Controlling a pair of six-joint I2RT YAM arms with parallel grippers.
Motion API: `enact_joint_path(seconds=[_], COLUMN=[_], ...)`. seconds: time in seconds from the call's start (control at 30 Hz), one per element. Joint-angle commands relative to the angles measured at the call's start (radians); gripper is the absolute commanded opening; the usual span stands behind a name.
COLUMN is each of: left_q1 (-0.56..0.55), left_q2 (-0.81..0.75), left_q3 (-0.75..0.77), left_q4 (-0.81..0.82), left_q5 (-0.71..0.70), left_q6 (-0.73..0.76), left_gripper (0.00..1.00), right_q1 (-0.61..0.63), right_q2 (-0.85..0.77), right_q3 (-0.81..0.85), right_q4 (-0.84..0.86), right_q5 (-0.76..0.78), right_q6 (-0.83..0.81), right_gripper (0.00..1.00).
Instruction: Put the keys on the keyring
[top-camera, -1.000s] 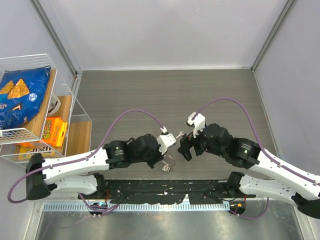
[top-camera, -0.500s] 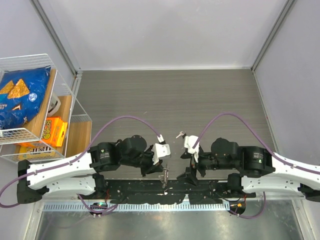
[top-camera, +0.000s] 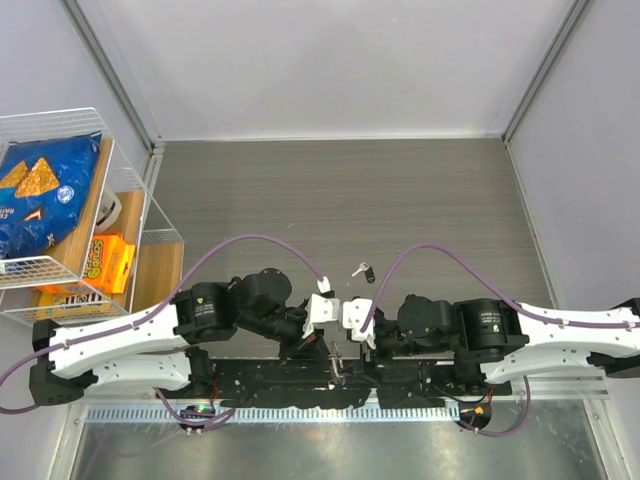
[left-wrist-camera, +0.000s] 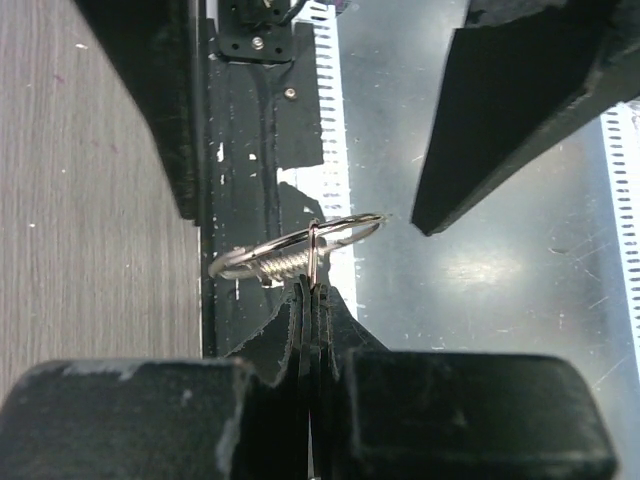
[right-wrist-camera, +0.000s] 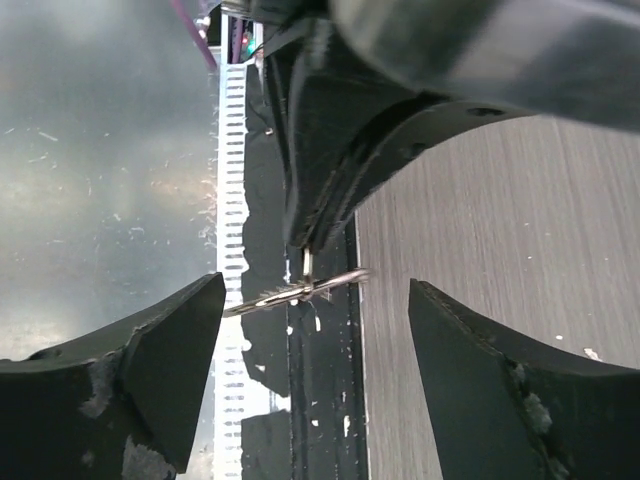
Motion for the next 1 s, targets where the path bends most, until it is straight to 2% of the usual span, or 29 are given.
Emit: enact_joint_path(seconds=[0.0, 0.23, 0.33, 0.5, 0.83, 0.97], left_q1=[-0.015, -0.020, -0.021, -0.023, -0.021, -0.021], left_q2=[-0.028, -0.046, -0.049, -0.048, -0.057, -0.068], left_q3=[0.050, 0.058, 0.064, 0.081, 0.096, 0.104], left_q4=[0.026, 0.025, 0.018, 0.009, 0.012, 0.006], left_q5=[0.073, 0.095, 0.093, 0.084, 0.066, 0.046], left_q6=[0.012, 0.023, 0.028, 0.031, 0.026, 0.025], left_gripper=[0.00, 0.00, 0.00, 0.00, 0.00, 0.00], right_q1=[0.010, 0.021, 0.033, 0.054, 0.073, 0.082], right_q2=[-0.030, -0.016, -0.018, -0.016, 0.008, 0.016], right_q3=[0.033, 0.030, 0.027, 0.024, 0.013, 0.012], right_q4=[0.082, 0.091, 0.102, 0.119, 0.137, 0.123], right_q5=[0.057, 0.054, 0.031, 0.027, 0.036, 0.042], right_q6=[-0.030, -0.029, -0.027, -0.027, -0.021, -0.016], right_gripper=[0.78, 0.70, 0.63, 0.60, 0.41, 0.37])
